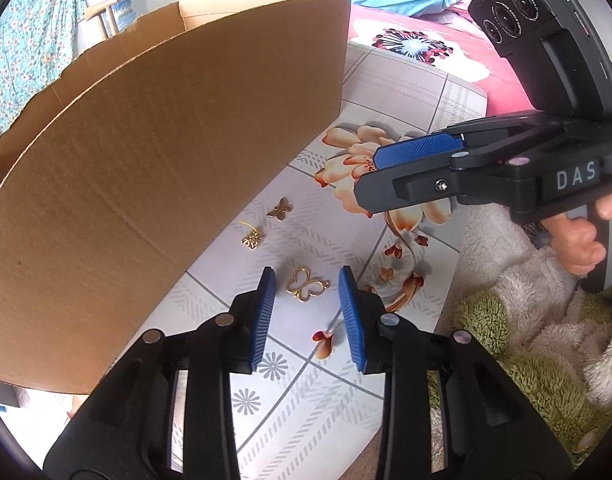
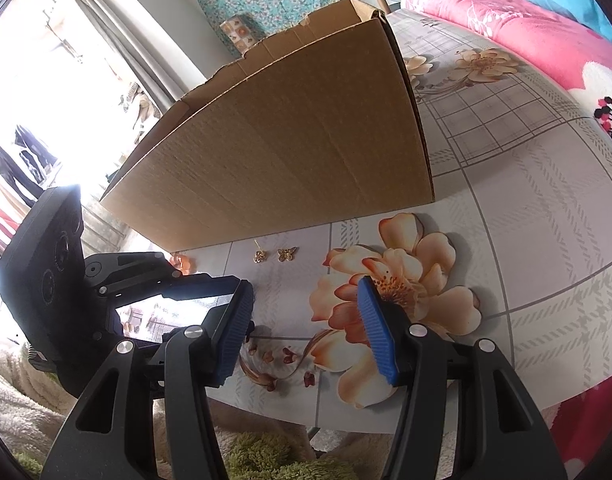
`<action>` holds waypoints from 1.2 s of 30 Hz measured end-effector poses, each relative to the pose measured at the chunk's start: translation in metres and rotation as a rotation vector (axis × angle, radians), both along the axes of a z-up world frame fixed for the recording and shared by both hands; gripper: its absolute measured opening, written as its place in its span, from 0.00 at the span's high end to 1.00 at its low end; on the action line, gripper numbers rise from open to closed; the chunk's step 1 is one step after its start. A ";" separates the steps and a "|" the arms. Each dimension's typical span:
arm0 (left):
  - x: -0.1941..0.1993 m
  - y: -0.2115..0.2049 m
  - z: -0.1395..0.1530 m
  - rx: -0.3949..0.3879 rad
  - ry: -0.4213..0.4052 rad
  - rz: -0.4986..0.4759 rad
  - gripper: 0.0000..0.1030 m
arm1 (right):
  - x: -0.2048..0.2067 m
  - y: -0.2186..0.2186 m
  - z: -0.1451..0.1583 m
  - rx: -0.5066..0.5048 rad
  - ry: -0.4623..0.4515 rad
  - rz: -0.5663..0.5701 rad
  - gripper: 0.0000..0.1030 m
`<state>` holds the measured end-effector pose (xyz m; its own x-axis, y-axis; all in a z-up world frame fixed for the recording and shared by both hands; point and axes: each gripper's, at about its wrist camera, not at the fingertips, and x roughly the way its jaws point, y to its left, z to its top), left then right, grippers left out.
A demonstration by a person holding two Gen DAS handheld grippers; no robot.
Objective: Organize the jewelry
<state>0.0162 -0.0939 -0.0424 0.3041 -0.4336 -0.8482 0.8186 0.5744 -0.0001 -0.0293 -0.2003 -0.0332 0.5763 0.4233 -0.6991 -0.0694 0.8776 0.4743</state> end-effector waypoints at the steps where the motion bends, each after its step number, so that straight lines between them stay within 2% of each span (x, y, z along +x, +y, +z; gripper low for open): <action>1: 0.002 0.000 0.000 0.000 0.001 0.007 0.77 | 0.000 0.000 0.001 0.001 -0.003 0.000 0.48; 3: 0.004 0.001 0.000 -0.002 0.007 0.016 0.82 | -0.001 0.000 0.001 0.006 -0.006 -0.003 0.48; 7: 0.001 -0.002 0.000 0.012 -0.016 0.018 0.82 | -0.001 -0.002 -0.001 0.015 -0.006 -0.009 0.48; 23: -0.004 0.000 0.004 -0.012 -0.046 0.045 0.82 | -0.003 -0.008 -0.002 0.017 -0.010 -0.023 0.48; 30: -0.006 0.012 0.015 -0.067 -0.050 0.101 0.82 | -0.007 -0.015 -0.001 0.011 -0.016 -0.041 0.48; 36: -0.006 0.035 0.029 -0.172 -0.060 0.212 0.82 | -0.003 -0.008 0.002 -0.024 -0.022 -0.018 0.48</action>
